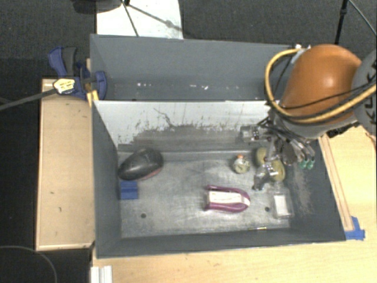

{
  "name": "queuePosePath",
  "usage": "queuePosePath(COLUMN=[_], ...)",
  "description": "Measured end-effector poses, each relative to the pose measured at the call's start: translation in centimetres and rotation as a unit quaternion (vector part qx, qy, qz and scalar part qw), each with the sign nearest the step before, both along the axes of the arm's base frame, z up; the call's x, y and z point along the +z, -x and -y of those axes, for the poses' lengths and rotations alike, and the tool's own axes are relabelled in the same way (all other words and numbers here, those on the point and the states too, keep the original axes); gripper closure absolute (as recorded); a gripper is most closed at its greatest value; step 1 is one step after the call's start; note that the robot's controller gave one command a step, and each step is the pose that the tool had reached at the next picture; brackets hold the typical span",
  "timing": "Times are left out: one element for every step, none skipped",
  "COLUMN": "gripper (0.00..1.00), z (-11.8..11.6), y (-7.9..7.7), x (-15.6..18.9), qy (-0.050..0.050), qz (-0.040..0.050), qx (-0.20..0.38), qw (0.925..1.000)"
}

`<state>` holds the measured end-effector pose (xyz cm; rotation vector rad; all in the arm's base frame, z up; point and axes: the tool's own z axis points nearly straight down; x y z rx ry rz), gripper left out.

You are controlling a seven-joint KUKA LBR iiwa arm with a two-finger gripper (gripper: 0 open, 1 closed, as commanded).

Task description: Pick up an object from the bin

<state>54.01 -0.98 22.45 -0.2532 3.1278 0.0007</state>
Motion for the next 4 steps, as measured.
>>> queuePosePath(gripper=[0.0, 0.0, 1.0, 1.0], z=[-0.3, -0.4, -0.4, 4.3], y=[4.5, 3.6, 3.6, 5.0], x=[-11.2, -15.4, -15.3, -1.7], qy=[0.0, 0.0, 0.001, 0.003], qz=[-0.0048, -0.0011, -0.0006, 0.0015], qx=[0.075, 0.199, 0.198, 0.331], qw=[0.9972, 0.98, 0.9801, 0.9438])
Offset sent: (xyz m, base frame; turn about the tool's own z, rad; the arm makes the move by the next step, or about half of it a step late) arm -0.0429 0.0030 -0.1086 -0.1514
